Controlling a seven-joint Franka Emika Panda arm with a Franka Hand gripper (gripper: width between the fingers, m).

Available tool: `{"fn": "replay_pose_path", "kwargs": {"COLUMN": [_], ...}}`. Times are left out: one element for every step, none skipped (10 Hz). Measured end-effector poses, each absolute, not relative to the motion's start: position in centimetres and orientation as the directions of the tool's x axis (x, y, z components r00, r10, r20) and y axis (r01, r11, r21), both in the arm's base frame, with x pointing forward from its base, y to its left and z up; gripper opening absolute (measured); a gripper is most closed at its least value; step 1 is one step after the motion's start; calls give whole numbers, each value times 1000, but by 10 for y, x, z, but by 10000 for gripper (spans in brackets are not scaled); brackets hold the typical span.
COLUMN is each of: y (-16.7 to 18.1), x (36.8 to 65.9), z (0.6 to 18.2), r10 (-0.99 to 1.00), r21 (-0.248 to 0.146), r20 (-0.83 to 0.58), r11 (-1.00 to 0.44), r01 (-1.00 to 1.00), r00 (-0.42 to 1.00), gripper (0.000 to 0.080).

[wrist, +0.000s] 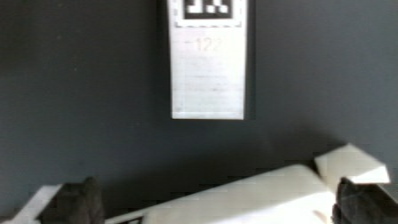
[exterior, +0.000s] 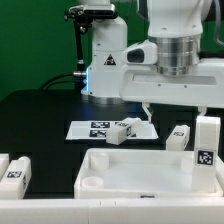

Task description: Assemble desk

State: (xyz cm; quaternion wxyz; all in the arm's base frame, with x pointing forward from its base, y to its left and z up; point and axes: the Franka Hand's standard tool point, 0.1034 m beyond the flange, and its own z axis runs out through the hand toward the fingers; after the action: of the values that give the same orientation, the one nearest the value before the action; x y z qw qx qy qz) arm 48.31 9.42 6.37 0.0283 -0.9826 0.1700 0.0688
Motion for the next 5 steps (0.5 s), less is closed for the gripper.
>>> {"fn": "replay_pose_path", "kwargs": {"y": [95,95,95,92,90], "x": [487,491,492,492,486], "z": [59,59,61,60,59], "r10": [-260,-232,-222,-225,-224], "r21": [-32,-34,-31,-26,-15], "r20": [-206,-252,-313,-345,-421], "r11": [-962,-968,-969,-968,-967], "r01": [-272,-248,-244,-249,-254], "r00": [943,939,923,911,879], "gripper": [649,649,649,649,649]}}
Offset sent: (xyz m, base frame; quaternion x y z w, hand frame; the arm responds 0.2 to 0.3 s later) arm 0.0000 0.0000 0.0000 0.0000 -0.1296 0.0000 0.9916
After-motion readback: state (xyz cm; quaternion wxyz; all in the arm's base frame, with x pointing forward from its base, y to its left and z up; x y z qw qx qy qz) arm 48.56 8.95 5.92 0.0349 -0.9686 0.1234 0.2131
